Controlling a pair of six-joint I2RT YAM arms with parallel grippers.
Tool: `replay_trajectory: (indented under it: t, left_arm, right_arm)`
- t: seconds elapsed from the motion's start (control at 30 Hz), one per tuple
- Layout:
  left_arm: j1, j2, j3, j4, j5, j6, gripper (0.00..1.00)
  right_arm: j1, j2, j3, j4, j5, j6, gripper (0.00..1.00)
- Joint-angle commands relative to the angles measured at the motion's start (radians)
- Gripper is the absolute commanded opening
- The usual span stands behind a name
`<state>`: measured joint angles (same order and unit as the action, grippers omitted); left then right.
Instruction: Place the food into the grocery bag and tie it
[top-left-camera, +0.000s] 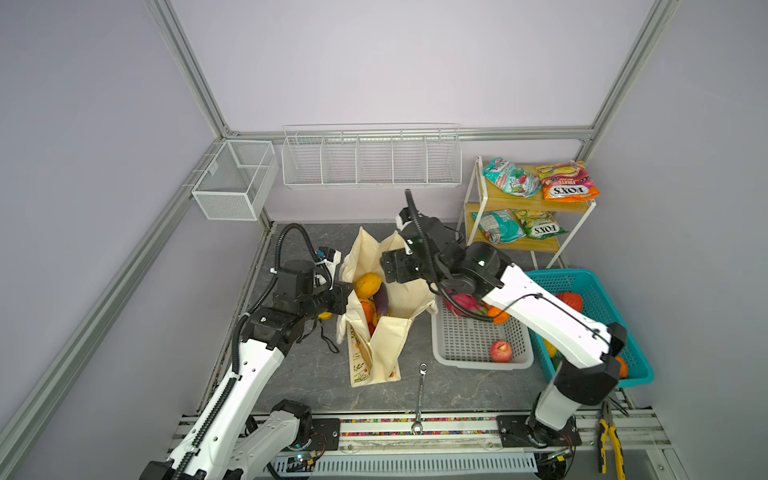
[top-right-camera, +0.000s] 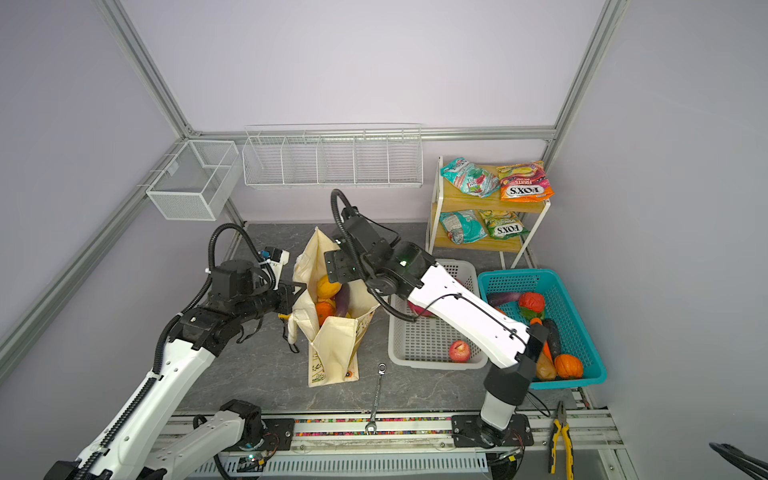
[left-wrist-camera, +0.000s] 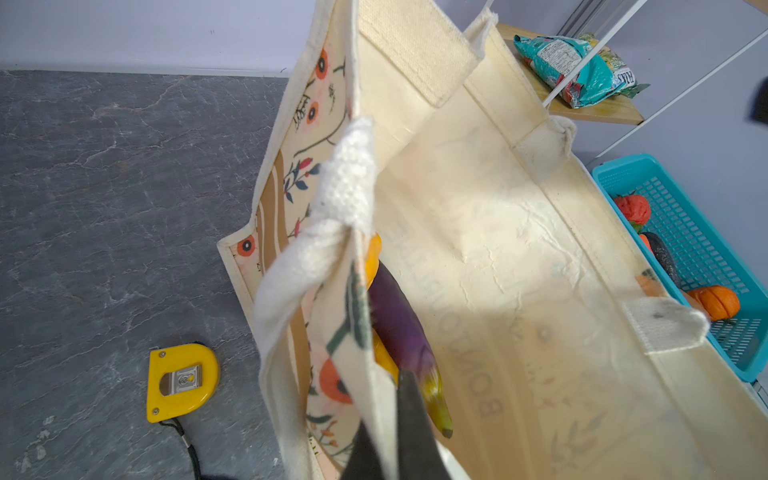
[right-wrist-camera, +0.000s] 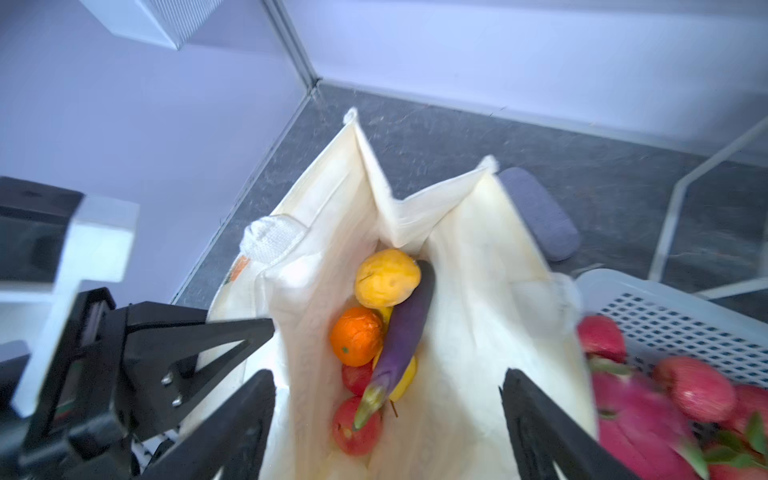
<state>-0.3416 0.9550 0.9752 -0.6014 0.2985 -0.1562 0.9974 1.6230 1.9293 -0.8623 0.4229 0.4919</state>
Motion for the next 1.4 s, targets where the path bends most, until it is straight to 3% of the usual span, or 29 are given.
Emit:
replay_trajectory:
  t: [0.0, 0.1, 0.17, 0.33, 0.5, 0.6, 0.73, 0.87, 1.37]
  left_arm:
    - [-0.005, -0.016, -0.004, 0.025, 0.006, 0.010, 0.00]
    - [-0.005, -0.016, -0.005, 0.024, 0.003, 0.011, 0.00]
    - [-0.005, -0.014, -0.004, 0.022, 0.001, 0.010, 0.00]
    - [-0.006, -0.013, -0.004, 0.023, 0.006, 0.011, 0.00]
    - [-0.006, -0.013, -0.004, 0.023, 0.008, 0.010, 0.00]
    - [-0.007, -0.014, -0.004, 0.023, 0.006, 0.009, 0.00]
    - [-0.007, -0.018, -0.004, 0.022, 0.001, 0.011, 0.00]
    - [-0.005, -0.019, -0.004, 0.022, 0.002, 0.010, 0.00]
    - [-0.007, -0.021, -0.003, 0.020, 0.001, 0.011, 0.00]
  right_arm:
    - [-0.025, -0.159, -0.106, 0.059, 0.184, -0.015, 0.88]
    - [-0.107, -0.331, -0.220, 0.107, 0.189, 0.024, 0.88]
    - [-0.216, -0.424, -0.260, 0.081, 0.165, 0.096, 0.88]
    - [-0.451, -0.538, -0.234, 0.034, 0.055, 0.159, 0.89]
    - [-0.656, -0.519, -0.149, -0.026, -0.065, 0.296, 0.95]
    - [-0.784, -0.491, -0.147, -0.013, -0.201, 0.413, 1.00]
    - [-0.949, -0.431, -0.201, 0.080, -0.452, 0.576, 0.89]
    - [-1.001, -0.355, -0.222, 0.158, -0.563, 0.655, 0.82]
    - [-1.065, -0.166, -0.165, 0.238, -0.636, 0.696, 0.70]
